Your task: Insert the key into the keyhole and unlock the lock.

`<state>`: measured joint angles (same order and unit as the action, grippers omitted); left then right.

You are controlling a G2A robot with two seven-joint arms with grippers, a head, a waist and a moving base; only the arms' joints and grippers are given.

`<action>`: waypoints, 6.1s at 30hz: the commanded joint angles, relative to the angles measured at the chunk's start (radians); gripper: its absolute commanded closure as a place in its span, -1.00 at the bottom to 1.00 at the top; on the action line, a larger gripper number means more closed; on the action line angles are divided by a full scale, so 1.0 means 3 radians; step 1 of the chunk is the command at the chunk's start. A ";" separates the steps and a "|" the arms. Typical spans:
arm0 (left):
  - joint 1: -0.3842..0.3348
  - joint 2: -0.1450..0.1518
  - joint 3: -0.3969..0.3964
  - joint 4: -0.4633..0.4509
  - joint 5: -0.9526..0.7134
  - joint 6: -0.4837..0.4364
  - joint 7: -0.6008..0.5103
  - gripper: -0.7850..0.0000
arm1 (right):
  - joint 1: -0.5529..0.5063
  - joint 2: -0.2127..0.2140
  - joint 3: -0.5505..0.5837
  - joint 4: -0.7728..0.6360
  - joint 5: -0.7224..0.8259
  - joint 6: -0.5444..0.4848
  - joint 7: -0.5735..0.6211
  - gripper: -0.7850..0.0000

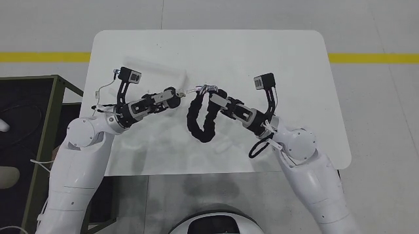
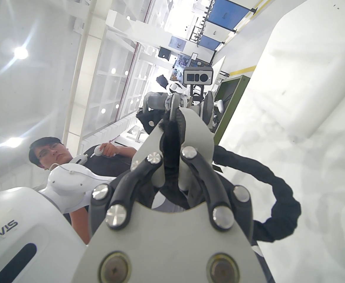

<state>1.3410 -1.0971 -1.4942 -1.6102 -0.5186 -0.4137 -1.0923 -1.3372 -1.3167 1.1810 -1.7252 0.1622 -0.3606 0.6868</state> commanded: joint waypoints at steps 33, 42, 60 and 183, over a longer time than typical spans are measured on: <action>-0.0025 0.0025 0.0026 0.0009 0.0151 -0.0048 -0.0143 1.00 | 0.0177 0.0033 -0.0056 0.0096 -0.0128 0.0027 0.0364 1.00; -0.0009 0.0027 0.0049 -0.0018 0.0291 -0.0120 -0.0087 1.00 | 0.0185 0.0026 -0.0120 0.0058 -0.0453 -0.0053 0.0168 1.00; -0.0005 0.0033 0.0021 0.0002 0.0238 -0.0160 -0.0032 1.00 | 0.0155 0.0042 0.0027 0.0082 -0.0114 -0.0020 0.0172 1.00; 0.0261 0.0298 0.0071 -0.0778 1.0240 0.1508 0.7067 1.00 | -0.0059 0.0189 0.0064 -0.0162 0.1093 0.0843 0.0540 1.00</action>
<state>1.4191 -1.0084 -1.4722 -1.8416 2.5541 0.0400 1.0256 -1.3546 -1.2605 1.2007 -1.7727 0.4857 -0.1097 0.8433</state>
